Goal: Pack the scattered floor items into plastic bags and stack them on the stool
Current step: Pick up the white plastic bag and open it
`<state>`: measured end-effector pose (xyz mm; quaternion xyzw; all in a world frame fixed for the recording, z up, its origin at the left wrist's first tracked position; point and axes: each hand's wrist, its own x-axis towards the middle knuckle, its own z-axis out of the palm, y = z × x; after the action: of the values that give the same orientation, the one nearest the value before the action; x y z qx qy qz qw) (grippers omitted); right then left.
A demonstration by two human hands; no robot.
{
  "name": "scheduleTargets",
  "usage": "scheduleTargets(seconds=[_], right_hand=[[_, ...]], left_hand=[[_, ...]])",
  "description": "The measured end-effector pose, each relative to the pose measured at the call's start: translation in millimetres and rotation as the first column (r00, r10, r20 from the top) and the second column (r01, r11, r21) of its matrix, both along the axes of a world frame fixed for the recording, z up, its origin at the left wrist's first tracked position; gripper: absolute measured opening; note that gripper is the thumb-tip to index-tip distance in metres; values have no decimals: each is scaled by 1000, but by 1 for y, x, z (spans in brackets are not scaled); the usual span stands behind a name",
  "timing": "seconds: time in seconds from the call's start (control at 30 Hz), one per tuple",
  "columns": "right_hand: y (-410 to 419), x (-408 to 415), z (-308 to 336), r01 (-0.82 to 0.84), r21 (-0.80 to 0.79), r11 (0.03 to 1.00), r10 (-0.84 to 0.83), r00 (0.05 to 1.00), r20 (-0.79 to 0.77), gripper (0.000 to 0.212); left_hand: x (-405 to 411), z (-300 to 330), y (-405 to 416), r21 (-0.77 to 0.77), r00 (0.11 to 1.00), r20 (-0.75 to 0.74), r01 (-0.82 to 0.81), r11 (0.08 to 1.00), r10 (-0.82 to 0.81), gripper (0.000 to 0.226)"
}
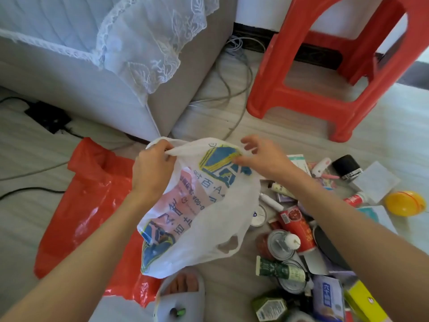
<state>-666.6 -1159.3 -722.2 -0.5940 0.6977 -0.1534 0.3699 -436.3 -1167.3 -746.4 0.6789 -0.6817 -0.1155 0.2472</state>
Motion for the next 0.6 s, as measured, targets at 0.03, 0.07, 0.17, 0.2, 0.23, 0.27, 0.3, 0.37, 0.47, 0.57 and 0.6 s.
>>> scheduleTargets(seconds=[0.03,0.07,0.17,0.2,0.23,0.27,0.3,0.37,0.47,0.57,0.6], right_hand=[[3,-2,-5,-17,64,998,19,999,-32,50],[7,-5,-9,-44,116,992,52,996,-73,45],[18,-6,-20,-93,163,982,123,974,-188,16],[19,-6,-20,-65,142,988,92,976,-195,10],[18,-5,-19,-8,109,994,28,983,-183,13],[14,-5,-16,70,55,996,-60,985,-162,18],[9,-5,-12,150,-26,988,-153,979,-134,19],[-6,-3,3,270,-207,940,-287,956,-57,19],[-28,2,25,323,-415,850,-351,936,10,27],[-40,3,29,265,-523,810,-343,938,-55,31],[-42,1,26,243,-533,810,-337,938,-85,31]], left_hand=[[5,2,-4,2,999,27,-30,1000,30,14],[11,3,-6,7,998,53,-45,999,44,14],[22,9,-7,2,993,122,-5,1000,5,19],[24,11,-5,2,986,164,19,1000,-19,23],[26,13,-3,-2,977,209,42,999,-41,26],[28,16,-1,-19,969,242,64,998,-58,29],[30,20,0,-56,963,260,91,994,-73,31],[37,24,-1,-203,949,300,165,965,-100,28],[48,24,-9,-424,914,382,304,853,-136,23],[45,18,-12,-391,918,321,352,850,-233,16],[41,14,-11,-339,928,272,341,877,-256,20]])
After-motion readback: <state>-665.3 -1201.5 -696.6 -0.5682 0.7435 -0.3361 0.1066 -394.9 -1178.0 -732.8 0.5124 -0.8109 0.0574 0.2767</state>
